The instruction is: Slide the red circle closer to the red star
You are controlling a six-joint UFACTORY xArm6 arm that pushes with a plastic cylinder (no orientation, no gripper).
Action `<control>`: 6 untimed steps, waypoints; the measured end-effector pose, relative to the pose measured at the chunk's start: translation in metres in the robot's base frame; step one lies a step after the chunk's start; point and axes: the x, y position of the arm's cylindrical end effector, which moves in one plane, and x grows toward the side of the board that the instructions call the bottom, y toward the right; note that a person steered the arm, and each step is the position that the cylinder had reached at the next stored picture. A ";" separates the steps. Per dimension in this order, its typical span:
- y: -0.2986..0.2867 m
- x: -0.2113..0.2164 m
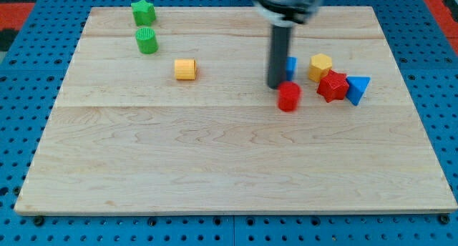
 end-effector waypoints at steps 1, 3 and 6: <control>-0.070 0.022; 0.036 0.099; 0.003 0.107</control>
